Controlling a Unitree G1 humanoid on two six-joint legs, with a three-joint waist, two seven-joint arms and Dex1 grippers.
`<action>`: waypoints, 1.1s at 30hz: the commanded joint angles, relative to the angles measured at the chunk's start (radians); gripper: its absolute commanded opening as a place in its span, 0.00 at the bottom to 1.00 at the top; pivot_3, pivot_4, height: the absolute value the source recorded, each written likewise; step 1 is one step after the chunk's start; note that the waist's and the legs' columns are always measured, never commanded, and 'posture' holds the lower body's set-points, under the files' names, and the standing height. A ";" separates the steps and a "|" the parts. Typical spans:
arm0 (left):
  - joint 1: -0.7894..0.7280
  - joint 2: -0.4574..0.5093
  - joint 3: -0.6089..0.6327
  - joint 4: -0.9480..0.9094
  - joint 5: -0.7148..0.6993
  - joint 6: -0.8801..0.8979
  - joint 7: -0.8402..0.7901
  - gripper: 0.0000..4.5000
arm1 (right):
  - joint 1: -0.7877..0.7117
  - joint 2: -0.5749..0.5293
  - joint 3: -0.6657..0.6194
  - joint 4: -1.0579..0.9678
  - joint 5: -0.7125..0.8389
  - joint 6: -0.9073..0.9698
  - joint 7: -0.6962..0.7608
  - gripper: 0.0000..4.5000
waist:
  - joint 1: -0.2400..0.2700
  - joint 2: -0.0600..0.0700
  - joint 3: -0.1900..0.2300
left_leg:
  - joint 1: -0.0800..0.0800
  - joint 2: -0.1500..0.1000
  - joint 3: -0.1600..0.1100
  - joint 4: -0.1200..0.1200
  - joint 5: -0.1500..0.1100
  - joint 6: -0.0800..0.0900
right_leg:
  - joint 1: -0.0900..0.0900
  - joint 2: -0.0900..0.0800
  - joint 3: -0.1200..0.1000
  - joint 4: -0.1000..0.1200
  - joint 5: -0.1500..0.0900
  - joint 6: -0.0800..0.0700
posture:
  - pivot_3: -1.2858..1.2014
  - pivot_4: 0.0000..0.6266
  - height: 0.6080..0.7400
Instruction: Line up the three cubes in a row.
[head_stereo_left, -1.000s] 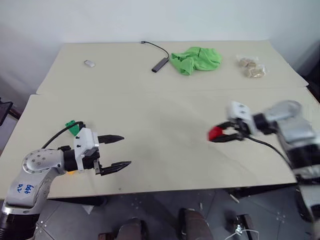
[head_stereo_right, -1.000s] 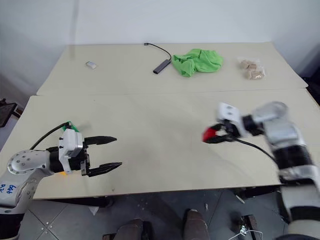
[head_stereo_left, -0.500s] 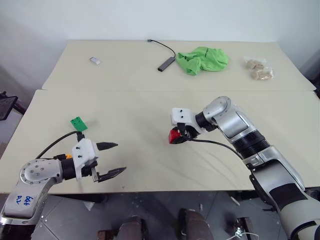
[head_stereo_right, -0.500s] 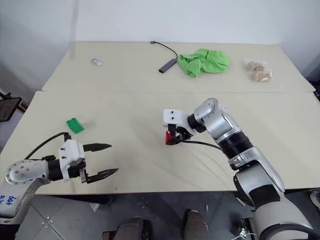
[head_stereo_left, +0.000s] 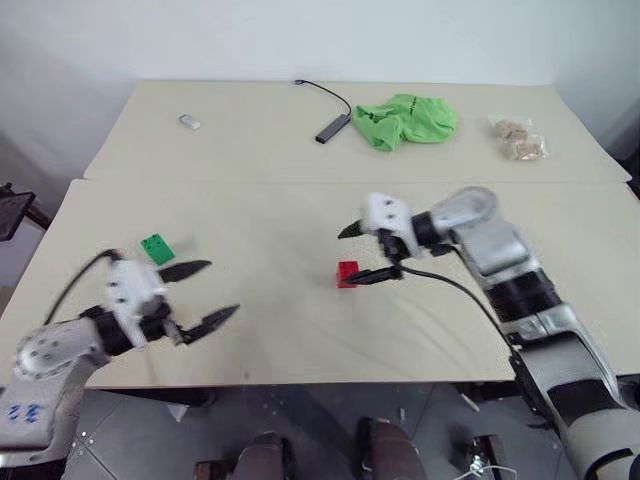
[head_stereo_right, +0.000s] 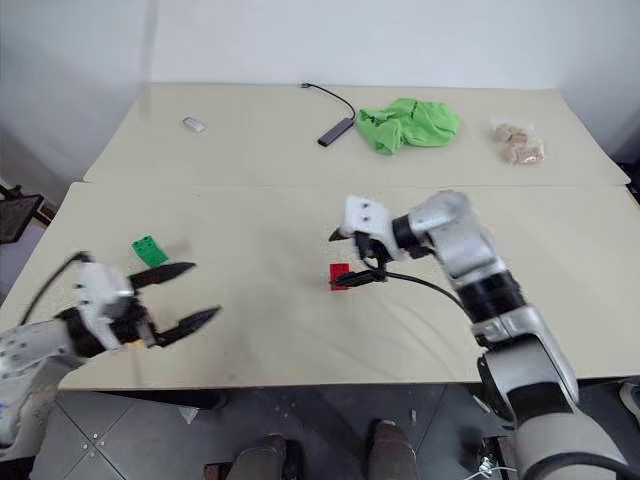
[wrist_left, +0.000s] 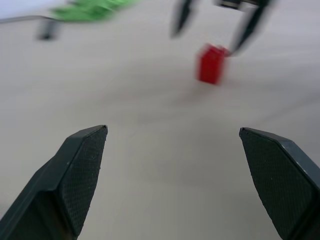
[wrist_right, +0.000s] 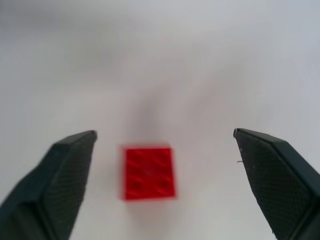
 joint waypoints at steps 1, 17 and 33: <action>0.095 -0.039 0.183 0.047 -0.050 -0.059 0.006 1.00 | 0.095 -0.006 -0.148 -0.040 0.215 -0.033 0.112 0.99 | 0.000 0.000 0.000 | 0.000 0.000 0.000 0.000 0.000 0.000 | 0.000 0.000 0.000 0.000 0.000 0.000 | 0.52 0.24 1.00; 0.139 -0.150 0.362 0.271 -0.102 -0.123 0.146 1.00 | 0.361 0.049 -0.327 0.003 0.348 -0.313 0.038 0.99 | 0.019 -0.001 0.000 | 0.003 0.001 0.002 0.005 -0.002 0.003 | 0.002 -0.001 0.003 0.002 0.000 -0.001 | 0.52 0.24 1.00; -0.656 0.194 -0.153 1.138 0.228 -0.288 -0.165 1.00 | 0.369 0.022 -0.283 -0.165 0.363 -0.199 -0.002 0.99 | -0.008 -0.002 0.000 | 0.002 0.000 0.006 0.000 0.000 0.001 | -0.002 0.000 0.000 0.003 0.001 -0.001 | 0.52 0.24 1.00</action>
